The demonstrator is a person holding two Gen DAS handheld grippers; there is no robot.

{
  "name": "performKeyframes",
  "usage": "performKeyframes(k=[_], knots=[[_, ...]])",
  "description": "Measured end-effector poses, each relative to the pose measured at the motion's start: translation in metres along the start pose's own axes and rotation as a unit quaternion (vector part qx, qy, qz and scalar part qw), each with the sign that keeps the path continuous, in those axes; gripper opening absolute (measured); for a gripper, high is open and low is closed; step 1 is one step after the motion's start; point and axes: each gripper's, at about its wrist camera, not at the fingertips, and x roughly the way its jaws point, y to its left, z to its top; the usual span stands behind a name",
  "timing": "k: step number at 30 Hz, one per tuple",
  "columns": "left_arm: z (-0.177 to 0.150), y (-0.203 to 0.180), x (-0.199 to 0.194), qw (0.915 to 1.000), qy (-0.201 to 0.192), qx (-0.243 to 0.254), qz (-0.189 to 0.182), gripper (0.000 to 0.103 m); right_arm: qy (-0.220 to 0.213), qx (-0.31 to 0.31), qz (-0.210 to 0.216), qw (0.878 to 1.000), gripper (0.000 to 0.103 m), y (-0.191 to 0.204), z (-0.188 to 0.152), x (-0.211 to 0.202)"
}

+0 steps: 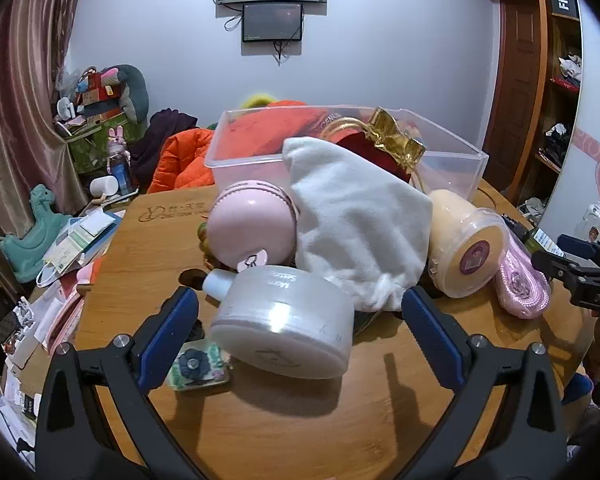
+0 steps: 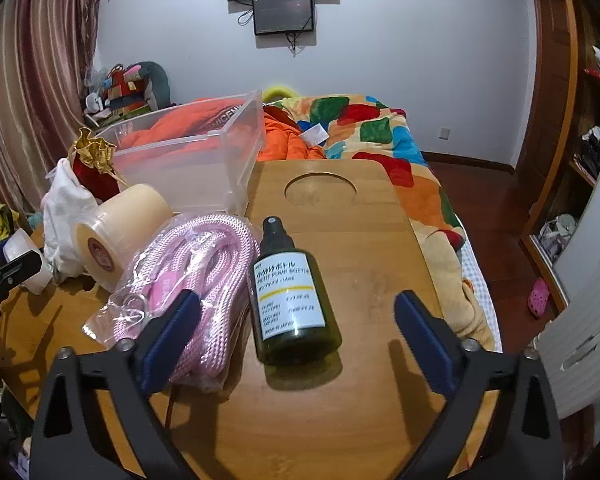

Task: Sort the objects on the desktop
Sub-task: 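Grasp the dark green pump bottle with the right tool while the left tool grasps the white round container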

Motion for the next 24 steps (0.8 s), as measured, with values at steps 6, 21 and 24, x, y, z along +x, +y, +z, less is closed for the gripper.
performKeyframes(k=[6, 21, 24], knots=[[0.000, 0.000, 0.001, 0.9999, 0.009, 0.000, -0.006, 0.089, 0.009, 0.007, 0.034, 0.999, 0.070, -0.006, 0.006, 0.007], [0.002, 0.006, 0.005, 0.9995, 0.019, -0.023, -0.007, 0.070, 0.023, 0.000, 0.027, 0.999, 0.038, -0.015, 0.001, 0.012], [0.001, 0.003, 0.004, 0.9997, 0.015, -0.020, 0.005, 0.069, 0.023, -0.012, 0.016, 1.000, 0.038, -0.010, 0.001, 0.009]])
